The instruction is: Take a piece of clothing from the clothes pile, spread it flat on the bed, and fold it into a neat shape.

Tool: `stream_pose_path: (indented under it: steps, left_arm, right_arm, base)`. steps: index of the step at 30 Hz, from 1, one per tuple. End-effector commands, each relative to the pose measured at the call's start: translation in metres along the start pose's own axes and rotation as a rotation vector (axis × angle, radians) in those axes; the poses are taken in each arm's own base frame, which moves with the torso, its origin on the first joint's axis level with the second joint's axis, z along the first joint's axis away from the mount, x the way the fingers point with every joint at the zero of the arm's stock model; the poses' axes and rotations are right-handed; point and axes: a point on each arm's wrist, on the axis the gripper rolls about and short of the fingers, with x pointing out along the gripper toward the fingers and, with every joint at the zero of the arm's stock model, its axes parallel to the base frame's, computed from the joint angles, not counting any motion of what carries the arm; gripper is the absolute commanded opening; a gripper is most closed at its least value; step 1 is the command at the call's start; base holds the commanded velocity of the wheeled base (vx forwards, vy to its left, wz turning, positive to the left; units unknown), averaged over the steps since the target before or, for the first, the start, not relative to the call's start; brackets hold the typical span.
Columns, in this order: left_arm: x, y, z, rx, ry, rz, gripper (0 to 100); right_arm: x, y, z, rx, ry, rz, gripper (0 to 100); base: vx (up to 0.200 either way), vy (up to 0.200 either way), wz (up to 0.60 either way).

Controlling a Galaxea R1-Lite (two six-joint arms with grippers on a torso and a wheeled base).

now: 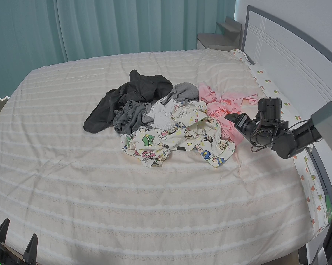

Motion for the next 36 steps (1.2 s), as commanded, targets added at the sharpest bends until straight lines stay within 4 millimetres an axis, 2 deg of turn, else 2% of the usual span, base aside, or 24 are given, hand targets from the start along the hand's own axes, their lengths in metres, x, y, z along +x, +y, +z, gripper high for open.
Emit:
stream_pose_path:
  steps: [1,10,14,17,20,21,32,36]
  left_arm:
    - [0.0,0.0,-0.003,-0.007,0.003,0.0,100]
    - [0.0,0.0,-0.003,-0.007,0.004,0.002,100]
    - [0.0,0.0,-0.003,-0.007,0.003,0.002,100]
    - [0.0,0.0,-0.003,-0.007,0.003,0.002,100]
    - [0.0,0.0,-0.003,-0.007,0.003,0.002,100]
    - [0.0,0.0,-0.003,-0.007,0.004,0.002,100]
    - [0.0,0.0,-0.003,-0.007,0.004,0.002,100]
    - [0.0,0.0,-0.003,-0.007,0.003,0.003,100]
  right_arm:
    - [0.051,-0.024,-0.028,0.029,0.013,-0.105,100]
    - [0.055,-0.03,-0.019,0.024,-0.038,-0.14,100]
    - [0.058,-0.03,-0.027,-0.006,-0.019,-0.142,100]
    - [0.065,-0.033,-0.041,-0.043,0.008,-0.148,100]
    - [0.067,-0.034,-0.043,-0.057,0.012,-0.149,100]
    - [0.075,-0.035,-0.049,-0.077,0.017,-0.147,100]
    - [0.094,-0.035,-0.059,-0.127,0.019,-0.134,100]
    - [0.103,-0.029,-0.065,-0.175,0.011,-0.117,100]
  base:
    - [0.0,0.0,0.0]
    - [0.0,0.0,0.0]
    - [0.0,0.0,0.0]
    - [0.0,0.0,0.0]
    - [0.0,0.0,0.0]
    - [0.0,0.0,0.0]
    - [0.0,0.0,0.0]
    - [0.0,0.0,0.0]
